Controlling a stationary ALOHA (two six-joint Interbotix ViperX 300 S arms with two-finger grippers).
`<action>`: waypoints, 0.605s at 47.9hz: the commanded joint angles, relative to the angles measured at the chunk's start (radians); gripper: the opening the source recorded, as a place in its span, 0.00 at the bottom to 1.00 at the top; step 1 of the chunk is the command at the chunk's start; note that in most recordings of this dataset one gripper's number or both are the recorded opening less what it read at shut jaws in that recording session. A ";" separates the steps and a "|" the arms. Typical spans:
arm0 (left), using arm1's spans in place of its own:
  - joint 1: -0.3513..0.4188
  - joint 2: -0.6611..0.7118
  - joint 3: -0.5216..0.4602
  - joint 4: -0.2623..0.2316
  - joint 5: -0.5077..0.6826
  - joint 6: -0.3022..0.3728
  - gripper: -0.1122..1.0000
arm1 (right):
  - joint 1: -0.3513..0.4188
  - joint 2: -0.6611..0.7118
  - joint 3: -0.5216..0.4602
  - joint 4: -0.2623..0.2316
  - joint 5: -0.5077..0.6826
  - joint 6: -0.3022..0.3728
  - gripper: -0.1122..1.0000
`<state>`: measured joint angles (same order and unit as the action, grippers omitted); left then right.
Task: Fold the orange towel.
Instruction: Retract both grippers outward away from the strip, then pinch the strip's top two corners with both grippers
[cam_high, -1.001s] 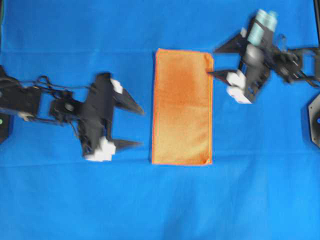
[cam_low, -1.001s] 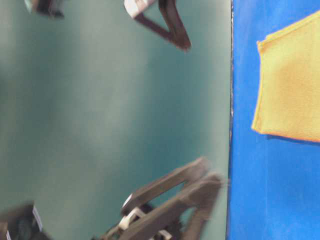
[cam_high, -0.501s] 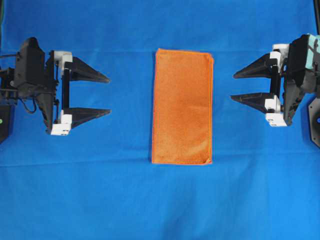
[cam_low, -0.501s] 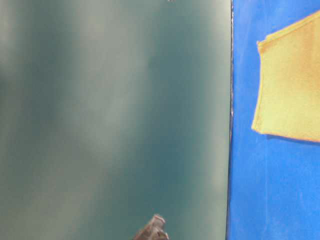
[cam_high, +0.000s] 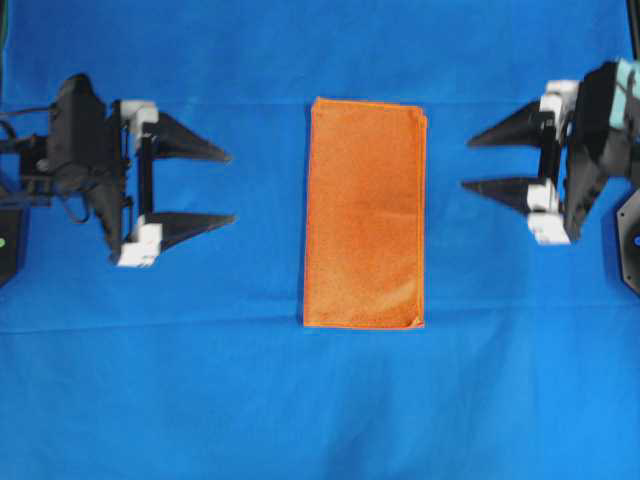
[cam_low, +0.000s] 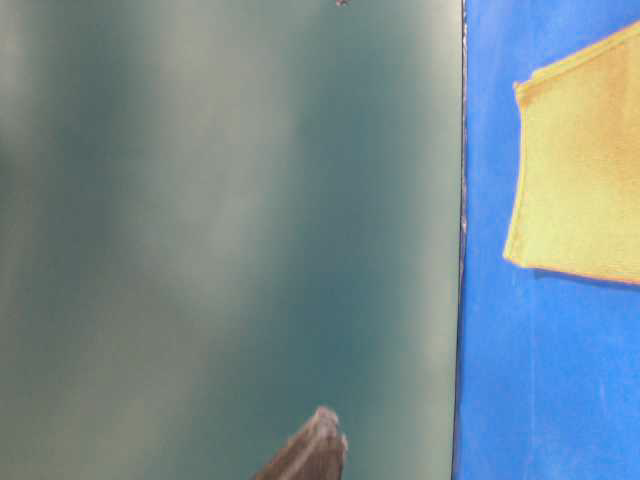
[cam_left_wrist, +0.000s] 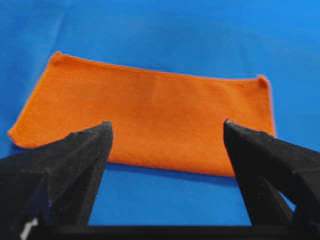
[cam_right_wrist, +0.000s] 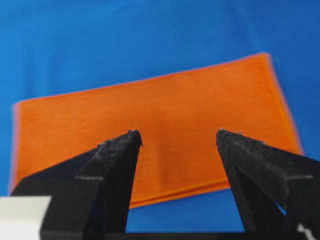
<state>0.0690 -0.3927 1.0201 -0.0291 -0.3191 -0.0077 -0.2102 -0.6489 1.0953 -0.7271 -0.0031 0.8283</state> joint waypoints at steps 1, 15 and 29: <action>0.035 0.046 -0.058 0.002 -0.012 0.002 0.87 | -0.055 0.025 -0.034 0.003 0.008 0.000 0.68; 0.161 0.319 -0.239 0.002 -0.014 0.005 0.87 | -0.218 0.250 -0.120 -0.020 0.008 -0.012 0.68; 0.250 0.583 -0.388 0.002 -0.025 0.003 0.87 | -0.293 0.511 -0.212 -0.057 -0.006 -0.014 0.68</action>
<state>0.3068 0.1580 0.6750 -0.0291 -0.3298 -0.0046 -0.4893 -0.1779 0.9189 -0.7777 0.0031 0.8130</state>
